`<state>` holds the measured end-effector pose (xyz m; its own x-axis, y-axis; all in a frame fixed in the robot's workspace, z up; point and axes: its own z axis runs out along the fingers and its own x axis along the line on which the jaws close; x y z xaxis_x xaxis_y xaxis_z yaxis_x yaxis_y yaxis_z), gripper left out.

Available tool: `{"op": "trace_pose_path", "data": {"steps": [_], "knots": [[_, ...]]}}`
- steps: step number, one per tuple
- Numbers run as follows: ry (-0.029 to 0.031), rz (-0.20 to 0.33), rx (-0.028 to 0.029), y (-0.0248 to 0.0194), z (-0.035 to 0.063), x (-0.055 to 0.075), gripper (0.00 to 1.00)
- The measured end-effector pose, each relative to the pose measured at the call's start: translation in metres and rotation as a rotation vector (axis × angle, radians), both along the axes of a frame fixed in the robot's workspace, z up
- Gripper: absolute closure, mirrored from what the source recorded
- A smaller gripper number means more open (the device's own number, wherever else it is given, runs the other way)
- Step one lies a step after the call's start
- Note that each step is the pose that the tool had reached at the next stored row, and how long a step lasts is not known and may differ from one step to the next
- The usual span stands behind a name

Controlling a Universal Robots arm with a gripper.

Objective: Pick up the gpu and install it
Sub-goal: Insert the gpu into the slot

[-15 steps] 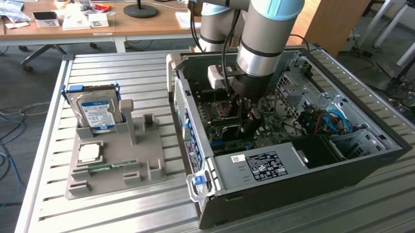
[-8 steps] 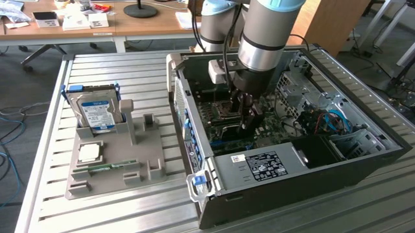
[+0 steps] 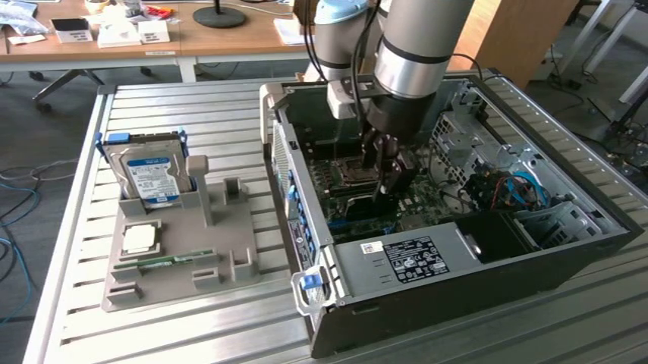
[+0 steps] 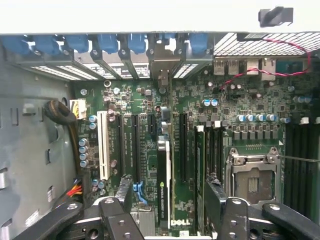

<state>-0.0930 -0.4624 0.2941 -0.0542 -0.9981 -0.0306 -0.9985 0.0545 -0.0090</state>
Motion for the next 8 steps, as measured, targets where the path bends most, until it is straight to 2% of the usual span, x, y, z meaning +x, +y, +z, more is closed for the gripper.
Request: {"op": "trace_pose_path", "data": {"steps": [8], "knots": [[0.0000, 0.000, 0.0000, 0.0000, 0.0169, 0.000, 0.31]]}}
